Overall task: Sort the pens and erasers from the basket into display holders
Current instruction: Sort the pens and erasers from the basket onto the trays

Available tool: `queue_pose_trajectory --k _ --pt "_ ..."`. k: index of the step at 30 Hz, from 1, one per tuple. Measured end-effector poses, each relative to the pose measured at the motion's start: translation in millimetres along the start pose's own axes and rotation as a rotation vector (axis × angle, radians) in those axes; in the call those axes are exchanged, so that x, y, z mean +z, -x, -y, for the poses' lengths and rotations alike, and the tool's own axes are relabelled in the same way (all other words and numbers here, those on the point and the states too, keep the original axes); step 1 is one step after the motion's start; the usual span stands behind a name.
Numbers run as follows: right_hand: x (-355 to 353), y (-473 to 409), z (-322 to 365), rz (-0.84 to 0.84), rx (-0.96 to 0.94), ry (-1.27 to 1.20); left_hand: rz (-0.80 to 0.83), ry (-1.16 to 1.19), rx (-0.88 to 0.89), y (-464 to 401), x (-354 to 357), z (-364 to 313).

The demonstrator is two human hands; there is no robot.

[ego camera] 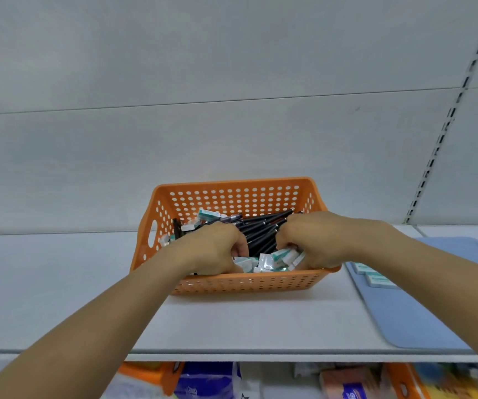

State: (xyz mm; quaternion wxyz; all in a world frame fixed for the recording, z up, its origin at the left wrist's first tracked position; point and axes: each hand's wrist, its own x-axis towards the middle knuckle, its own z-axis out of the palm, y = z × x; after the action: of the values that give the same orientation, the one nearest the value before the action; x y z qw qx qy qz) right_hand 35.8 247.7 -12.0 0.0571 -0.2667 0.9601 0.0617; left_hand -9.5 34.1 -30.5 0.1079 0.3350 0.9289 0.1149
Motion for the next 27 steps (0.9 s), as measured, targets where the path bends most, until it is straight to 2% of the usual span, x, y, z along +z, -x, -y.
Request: queue_pose_trajectory --k 4,8,13,17,19,21,23,25,27 --pt "0 8 -4 -0.2 0.019 -0.165 -0.071 0.121 -0.037 7 0 1" --pt "0 21 -6 -0.412 0.033 -0.435 -0.289 0.447 -0.112 16 -3 -1" --pt "4 32 -8 -0.66 0.079 -0.788 -0.494 0.956 -0.099 21 2 -18" --pt "2 51 -12 -0.783 0.107 -1.13 -0.6 1.18 -0.125 16 6 -47" --pt "4 68 -20 -0.848 0.129 -1.273 -0.64 1.227 -0.071 12 6 -70" --pt "14 89 -37 -0.876 0.204 -1.362 -0.649 1.282 0.047 8 8 -99" --pt "31 113 -60 -0.835 0.369 -1.351 -0.601 1.322 0.177 1 15 -132" --pt "54 138 -87 -0.724 0.579 -1.288 -0.497 1.308 0.238 -14 30 -165" --pt "78 157 -108 -0.591 0.762 -1.2 -0.368 1.272 0.219 -36 52 -192"
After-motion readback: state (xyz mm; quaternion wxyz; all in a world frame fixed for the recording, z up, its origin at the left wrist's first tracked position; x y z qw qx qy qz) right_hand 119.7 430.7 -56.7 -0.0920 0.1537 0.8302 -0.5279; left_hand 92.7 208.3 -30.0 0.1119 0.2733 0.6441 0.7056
